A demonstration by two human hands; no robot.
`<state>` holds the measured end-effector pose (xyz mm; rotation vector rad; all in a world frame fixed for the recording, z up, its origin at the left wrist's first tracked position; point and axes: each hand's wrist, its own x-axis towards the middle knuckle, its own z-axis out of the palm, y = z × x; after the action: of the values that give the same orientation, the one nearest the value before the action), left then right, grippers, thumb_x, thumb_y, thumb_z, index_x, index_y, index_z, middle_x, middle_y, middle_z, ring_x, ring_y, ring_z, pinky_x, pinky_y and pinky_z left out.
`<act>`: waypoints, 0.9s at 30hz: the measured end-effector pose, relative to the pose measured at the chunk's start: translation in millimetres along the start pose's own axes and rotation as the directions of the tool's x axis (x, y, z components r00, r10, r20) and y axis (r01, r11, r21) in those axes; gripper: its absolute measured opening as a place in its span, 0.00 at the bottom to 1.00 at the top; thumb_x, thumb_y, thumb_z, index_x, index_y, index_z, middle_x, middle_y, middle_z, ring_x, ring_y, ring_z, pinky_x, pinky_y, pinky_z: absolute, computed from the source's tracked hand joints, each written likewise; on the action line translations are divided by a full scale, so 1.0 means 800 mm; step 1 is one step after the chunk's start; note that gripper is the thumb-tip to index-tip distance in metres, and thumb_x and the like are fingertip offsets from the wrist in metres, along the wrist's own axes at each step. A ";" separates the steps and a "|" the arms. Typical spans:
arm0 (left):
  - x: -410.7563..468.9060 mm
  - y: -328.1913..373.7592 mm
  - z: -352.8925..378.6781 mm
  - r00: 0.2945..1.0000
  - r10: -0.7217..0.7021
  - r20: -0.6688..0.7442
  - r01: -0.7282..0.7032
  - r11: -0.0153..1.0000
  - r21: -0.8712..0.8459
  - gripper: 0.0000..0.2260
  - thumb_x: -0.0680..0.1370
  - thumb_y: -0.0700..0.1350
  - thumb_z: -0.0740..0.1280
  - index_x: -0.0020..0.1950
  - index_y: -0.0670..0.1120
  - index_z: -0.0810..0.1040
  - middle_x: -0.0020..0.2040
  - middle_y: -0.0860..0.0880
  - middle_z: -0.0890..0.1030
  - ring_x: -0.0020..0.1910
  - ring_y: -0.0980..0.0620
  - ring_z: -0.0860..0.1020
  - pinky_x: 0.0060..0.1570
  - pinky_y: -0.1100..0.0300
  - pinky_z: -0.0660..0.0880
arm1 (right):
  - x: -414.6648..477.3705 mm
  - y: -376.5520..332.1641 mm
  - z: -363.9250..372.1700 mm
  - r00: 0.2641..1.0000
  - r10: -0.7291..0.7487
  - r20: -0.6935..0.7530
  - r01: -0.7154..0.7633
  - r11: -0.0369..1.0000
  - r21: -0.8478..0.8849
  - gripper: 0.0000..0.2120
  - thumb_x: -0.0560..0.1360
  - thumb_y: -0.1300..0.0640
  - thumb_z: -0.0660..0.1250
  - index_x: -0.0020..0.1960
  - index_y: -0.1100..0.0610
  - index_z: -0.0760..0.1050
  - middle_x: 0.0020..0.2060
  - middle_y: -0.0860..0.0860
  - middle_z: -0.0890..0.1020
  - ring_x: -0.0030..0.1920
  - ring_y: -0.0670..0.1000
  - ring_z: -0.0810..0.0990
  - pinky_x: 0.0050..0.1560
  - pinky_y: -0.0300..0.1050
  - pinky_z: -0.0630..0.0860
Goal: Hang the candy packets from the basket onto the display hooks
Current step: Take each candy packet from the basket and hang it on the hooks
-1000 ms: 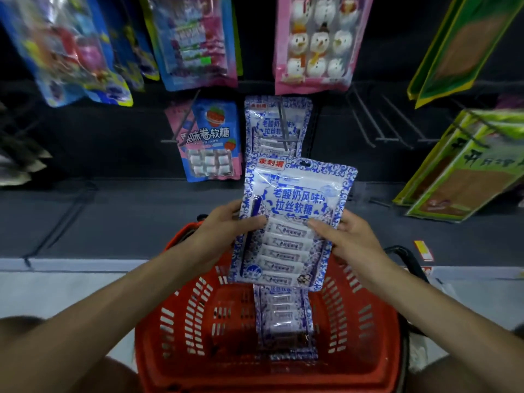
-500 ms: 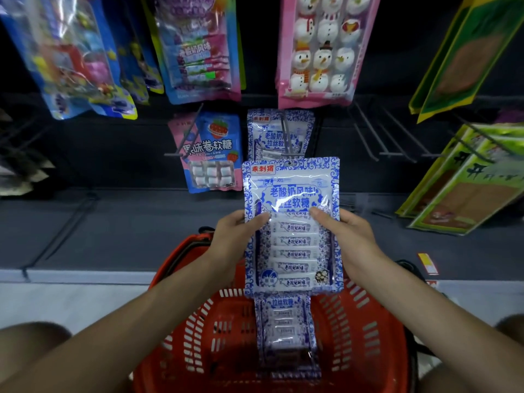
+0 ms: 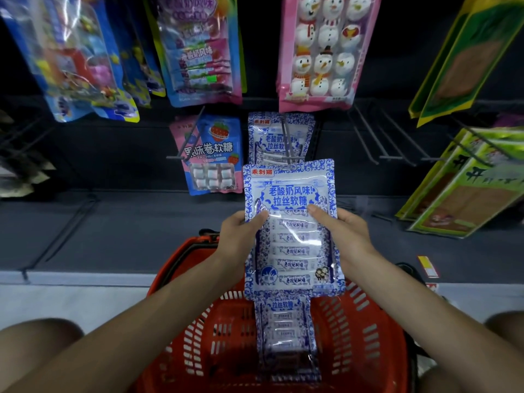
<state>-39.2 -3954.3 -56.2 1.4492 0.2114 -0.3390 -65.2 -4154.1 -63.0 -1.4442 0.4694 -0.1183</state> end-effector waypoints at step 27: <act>0.061 0.026 0.023 0.949 0.201 -0.242 -0.178 0.977 0.115 0.18 0.79 0.51 0.75 0.61 0.40 0.80 0.46 0.41 0.84 0.45 0.39 0.83 0.48 0.43 0.83 | 0.075 -0.040 0.028 0.978 0.142 -0.154 -0.153 0.986 -0.062 0.23 0.65 0.48 0.86 0.46 0.54 0.74 0.44 0.57 0.84 0.44 0.55 0.80 0.55 0.53 0.82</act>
<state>12.4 -3975.1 -51.4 1.5897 0.2623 -0.0051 4.2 -4159.0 -45.4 -1.4734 0.7090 -0.0912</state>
